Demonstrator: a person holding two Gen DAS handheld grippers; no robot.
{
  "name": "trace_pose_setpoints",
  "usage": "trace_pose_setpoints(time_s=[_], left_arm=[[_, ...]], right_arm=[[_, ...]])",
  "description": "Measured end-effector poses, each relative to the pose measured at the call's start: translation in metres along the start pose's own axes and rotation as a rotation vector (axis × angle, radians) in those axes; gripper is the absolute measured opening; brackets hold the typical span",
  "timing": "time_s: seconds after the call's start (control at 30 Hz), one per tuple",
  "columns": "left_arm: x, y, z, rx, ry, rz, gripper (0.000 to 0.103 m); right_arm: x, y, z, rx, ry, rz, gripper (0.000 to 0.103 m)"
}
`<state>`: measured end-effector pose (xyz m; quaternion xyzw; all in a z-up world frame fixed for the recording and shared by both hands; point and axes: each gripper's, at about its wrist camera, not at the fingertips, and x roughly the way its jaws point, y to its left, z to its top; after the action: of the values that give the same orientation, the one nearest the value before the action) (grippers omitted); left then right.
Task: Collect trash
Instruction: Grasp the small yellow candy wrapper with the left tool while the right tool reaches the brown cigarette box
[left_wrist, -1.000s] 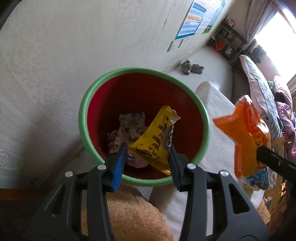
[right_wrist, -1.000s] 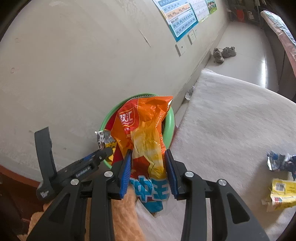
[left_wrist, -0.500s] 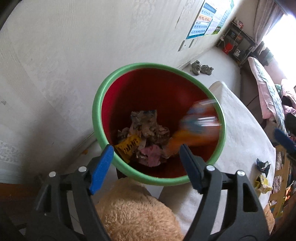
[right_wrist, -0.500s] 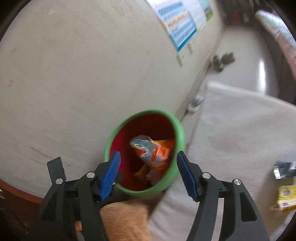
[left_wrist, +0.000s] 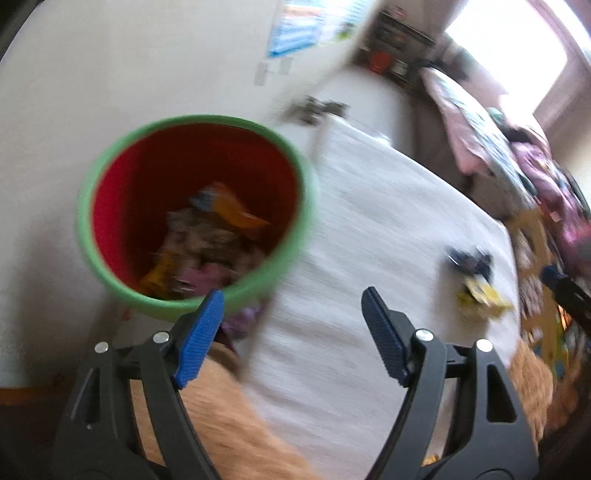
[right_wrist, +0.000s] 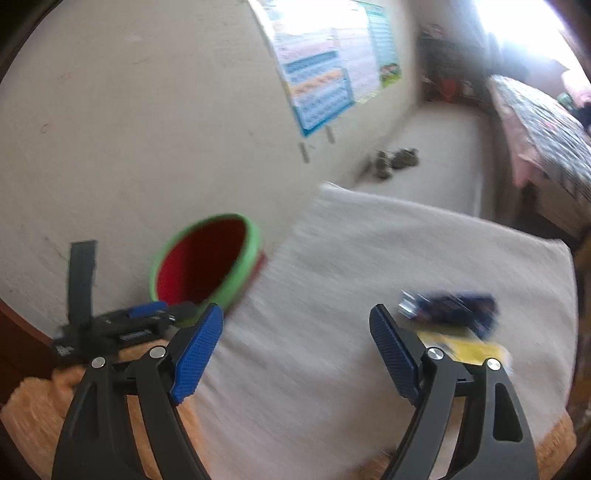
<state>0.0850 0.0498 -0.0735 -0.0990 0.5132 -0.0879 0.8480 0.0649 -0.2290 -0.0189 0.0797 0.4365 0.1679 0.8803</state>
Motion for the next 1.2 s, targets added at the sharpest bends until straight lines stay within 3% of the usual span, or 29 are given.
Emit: trace_pose_setpoints(time_s=[0.2, 0.4, 0.5, 0.6, 0.73, 0.8, 0.87, 0.93, 1.03, 1.2], left_arm=[[0.008, -0.064, -0.033, 0.257, 0.095, -0.132, 0.074], [0.015, -0.117, -0.087, 0.516, 0.274, -0.288, 0.075], [0.016, -0.141, -0.117, 0.645, 0.366, -0.357, 0.075], [0.019, -0.157, -0.143, 0.748, 0.443, -0.37, 0.075], [0.03, -0.173, -0.175, 0.881, 0.513, -0.321, 0.075], [0.035, -0.176, -0.181, 0.897, 0.527, -0.301, 0.068], [0.043, -0.176, -0.183, 0.874, 0.556, -0.297, 0.045], [0.049, -0.173, -0.183, 0.844, 0.564, -0.284, 0.035], [0.05, -0.166, -0.176, 0.779, 0.542, -0.293, 0.033], [0.049, -0.138, -0.142, 0.586, 0.427, -0.247, 0.033]], right_arm=[[-0.027, -0.066, -0.042, 0.099, 0.106, -0.08, 0.079], [-0.019, -0.073, -0.097, -0.021, 0.321, -0.147, 0.079], [-0.009, -0.071, -0.117, -0.028, 0.378, -0.14, 0.079], [-0.001, -0.069, -0.124, -0.021, 0.393, -0.131, 0.079], [0.001, -0.065, -0.121, -0.033, 0.375, -0.132, 0.079], [0.004, -0.062, -0.12, -0.044, 0.378, -0.141, 0.079], [0.008, -0.063, -0.119, -0.054, 0.384, -0.155, 0.079], [0.011, -0.062, -0.118, -0.061, 0.39, -0.164, 0.079], [0.019, -0.061, -0.119, -0.063, 0.411, -0.169, 0.079], [0.036, -0.057, -0.119, -0.078, 0.459, -0.171, 0.079]])
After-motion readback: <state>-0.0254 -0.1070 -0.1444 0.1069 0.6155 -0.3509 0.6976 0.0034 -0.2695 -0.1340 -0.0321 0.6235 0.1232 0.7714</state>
